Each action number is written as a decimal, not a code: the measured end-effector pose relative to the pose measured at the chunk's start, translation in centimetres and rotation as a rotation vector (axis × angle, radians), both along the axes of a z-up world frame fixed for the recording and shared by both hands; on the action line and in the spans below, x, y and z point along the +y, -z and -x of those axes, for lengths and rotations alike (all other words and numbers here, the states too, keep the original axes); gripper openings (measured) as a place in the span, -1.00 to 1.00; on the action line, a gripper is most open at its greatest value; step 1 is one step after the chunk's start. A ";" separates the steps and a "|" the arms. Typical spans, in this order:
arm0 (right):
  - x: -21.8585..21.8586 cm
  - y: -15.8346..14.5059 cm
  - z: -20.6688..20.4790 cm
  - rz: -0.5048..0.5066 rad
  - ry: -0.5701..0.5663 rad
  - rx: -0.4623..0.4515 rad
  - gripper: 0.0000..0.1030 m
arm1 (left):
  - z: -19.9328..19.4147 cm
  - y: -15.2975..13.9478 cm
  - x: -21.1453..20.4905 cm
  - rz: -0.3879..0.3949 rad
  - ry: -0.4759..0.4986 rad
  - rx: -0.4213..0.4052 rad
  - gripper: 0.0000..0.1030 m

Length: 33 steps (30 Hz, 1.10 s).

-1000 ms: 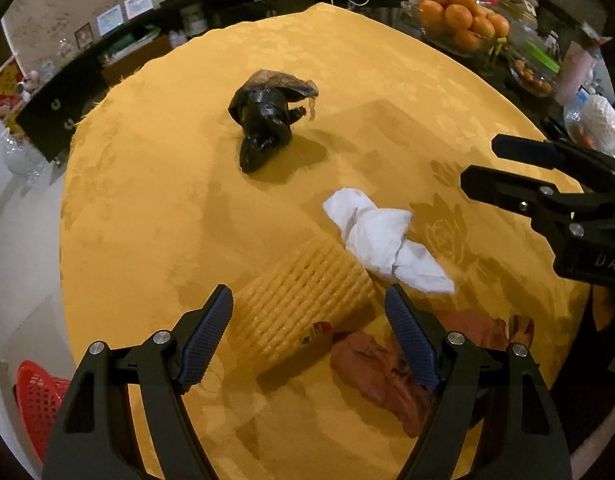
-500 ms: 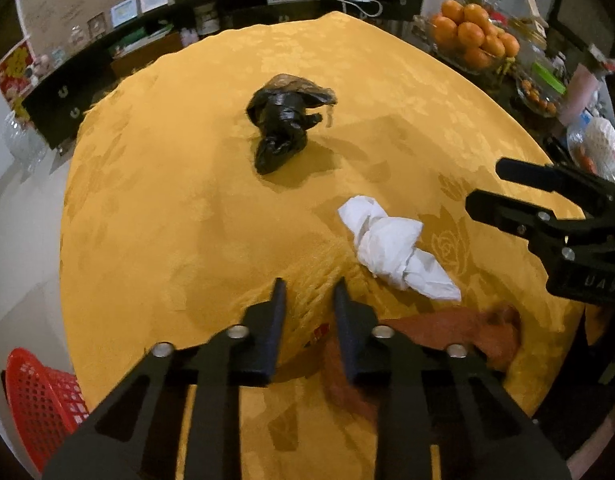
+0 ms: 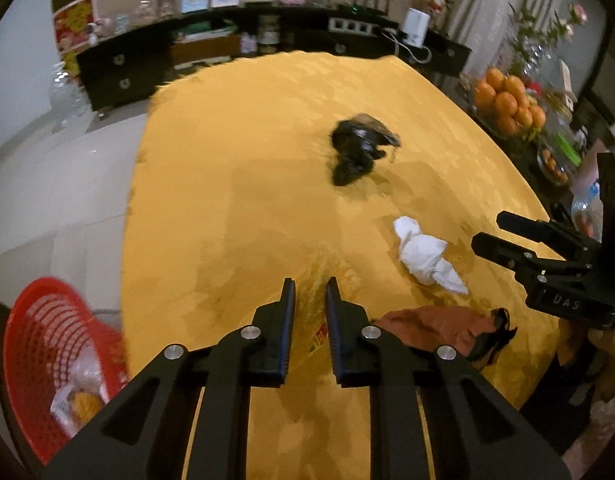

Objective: Collect trash
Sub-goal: 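Close the left gripper on the yellow foam pad while the right grasps the white tissue, then carry the foam pad and tissue over the red wastebasket with both grippers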

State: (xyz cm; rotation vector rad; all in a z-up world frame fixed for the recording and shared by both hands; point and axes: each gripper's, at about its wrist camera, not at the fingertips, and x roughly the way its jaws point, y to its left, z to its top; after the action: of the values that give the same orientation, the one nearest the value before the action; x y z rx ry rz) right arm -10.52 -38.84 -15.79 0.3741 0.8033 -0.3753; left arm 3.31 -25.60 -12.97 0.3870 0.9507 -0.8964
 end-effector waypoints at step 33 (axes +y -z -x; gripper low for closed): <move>4.3 -0.1 -6.3 0.060 -0.167 0.150 -0.28 | 0.2 -5.9 10.1 0.083 -0.269 -0.133 -0.74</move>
State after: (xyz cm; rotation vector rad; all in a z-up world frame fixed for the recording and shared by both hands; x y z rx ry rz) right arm -4.21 -34.58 -15.66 0.2227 0.9610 -0.2728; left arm 3.07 -15.50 -7.05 0.2374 0.8176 -0.6545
